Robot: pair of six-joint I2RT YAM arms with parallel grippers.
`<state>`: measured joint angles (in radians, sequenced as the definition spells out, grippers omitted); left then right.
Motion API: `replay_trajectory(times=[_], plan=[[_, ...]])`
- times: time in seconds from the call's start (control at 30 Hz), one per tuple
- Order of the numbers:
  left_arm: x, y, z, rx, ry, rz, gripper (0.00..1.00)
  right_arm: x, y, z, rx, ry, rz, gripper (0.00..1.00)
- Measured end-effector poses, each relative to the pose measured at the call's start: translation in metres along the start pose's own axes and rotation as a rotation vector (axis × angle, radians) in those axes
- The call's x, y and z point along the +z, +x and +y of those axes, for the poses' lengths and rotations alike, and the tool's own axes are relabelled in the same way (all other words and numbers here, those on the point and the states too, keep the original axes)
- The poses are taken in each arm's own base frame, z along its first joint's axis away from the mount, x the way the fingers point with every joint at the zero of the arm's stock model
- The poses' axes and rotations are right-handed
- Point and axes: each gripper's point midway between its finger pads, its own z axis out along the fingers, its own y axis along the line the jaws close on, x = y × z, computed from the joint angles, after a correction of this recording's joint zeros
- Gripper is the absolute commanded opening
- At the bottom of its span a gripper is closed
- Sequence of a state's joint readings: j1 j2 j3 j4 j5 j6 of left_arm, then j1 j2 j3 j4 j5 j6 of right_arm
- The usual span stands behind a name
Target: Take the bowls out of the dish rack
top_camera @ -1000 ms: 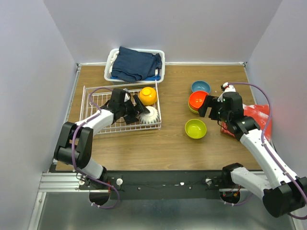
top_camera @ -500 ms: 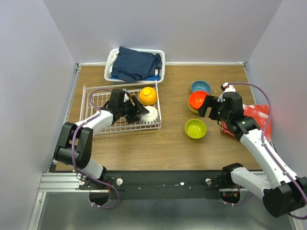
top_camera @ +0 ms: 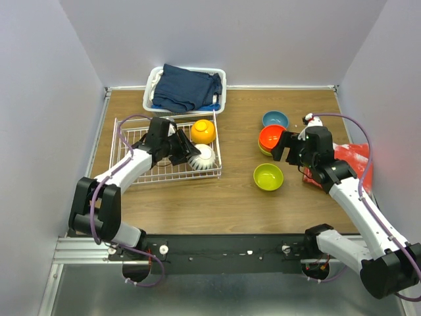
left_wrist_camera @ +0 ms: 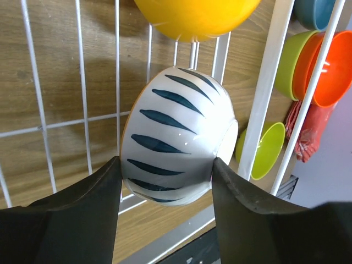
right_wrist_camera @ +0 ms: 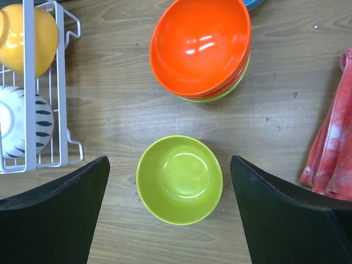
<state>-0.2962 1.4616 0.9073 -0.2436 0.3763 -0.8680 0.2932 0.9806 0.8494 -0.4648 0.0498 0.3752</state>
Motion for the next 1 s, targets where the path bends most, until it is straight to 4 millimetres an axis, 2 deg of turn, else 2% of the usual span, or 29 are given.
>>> replay_trajectory(times=[0.07,0.23,0.5,0.63,0.73,0.93,1.0], plan=[[-0.005,-0.001,-0.001,0.011,-0.010,-0.007,0.43,0.000,0.000,0.001,0.001,-0.006,0.002,0.98],[-0.012,-0.001,0.002,0.028,-0.037,-0.013,0.20,-0.001,0.001,0.004,0.001,-0.020,0.004,0.98],[-0.026,-0.004,0.003,0.099,-0.074,-0.034,0.00,-0.002,0.005,0.016,0.003,-0.092,0.031,0.98],[-0.042,-0.021,-0.012,0.221,-0.095,-0.110,0.00,0.002,0.011,0.023,0.006,-0.124,0.071,0.98],[-0.053,-0.027,-0.028,0.340,-0.093,-0.157,0.00,0.006,0.007,0.030,0.006,-0.147,0.090,0.98],[-0.074,-0.030,-0.060,0.624,-0.124,-0.263,0.00,0.000,-0.025,0.044,0.004,-0.170,0.060,1.00],[-0.078,-0.023,-0.071,0.744,-0.129,-0.283,0.00,-0.005,-0.037,0.048,0.005,-0.173,0.046,1.00]])
